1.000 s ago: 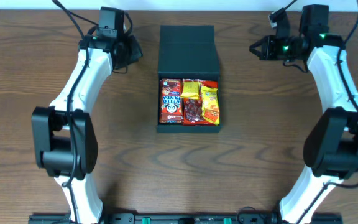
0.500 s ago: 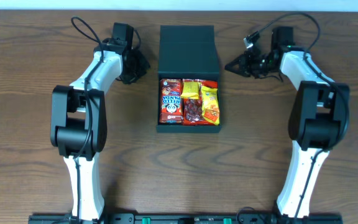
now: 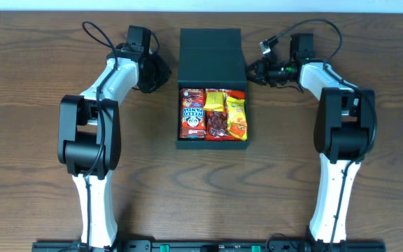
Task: Pack container
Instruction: 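Move both grippers to the edges of the raised black lid, then push the black lid forward with both grippers to close the box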
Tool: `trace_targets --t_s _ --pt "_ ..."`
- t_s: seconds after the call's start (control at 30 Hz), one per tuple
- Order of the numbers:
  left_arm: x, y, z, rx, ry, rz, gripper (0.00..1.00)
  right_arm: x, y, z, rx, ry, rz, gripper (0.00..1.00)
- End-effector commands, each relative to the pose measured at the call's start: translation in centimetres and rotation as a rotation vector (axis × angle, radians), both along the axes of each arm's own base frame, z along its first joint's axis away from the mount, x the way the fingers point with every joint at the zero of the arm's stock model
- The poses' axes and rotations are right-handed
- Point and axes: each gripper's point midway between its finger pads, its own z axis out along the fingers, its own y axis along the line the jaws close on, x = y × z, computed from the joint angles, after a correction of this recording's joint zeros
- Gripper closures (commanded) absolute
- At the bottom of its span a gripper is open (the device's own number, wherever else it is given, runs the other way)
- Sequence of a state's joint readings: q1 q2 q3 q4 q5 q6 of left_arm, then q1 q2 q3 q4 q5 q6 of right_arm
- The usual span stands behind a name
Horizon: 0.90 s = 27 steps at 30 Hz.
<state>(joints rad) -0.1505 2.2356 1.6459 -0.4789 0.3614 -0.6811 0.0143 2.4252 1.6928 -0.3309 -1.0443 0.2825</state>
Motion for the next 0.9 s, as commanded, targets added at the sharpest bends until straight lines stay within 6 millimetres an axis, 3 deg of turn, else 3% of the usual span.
trace_targets --t_s 0.0,0.53,0.87 --pt "0.3 -0.1 -0.2 -0.022 0.001 0.004 0.94 -0.6 1.2 0.7 0.086 0.023 0.037 0.99" --pt "3.0 -0.5 1.2 -0.045 -0.125 0.001 0.93 -1.6 2.5 5.5 0.314 -0.121 0.202 0.98" --pt "4.4 -1.9 2.9 -0.130 -0.205 -0.020 0.93 -2.2 3.0 6.1 0.351 -0.126 0.237 0.98"
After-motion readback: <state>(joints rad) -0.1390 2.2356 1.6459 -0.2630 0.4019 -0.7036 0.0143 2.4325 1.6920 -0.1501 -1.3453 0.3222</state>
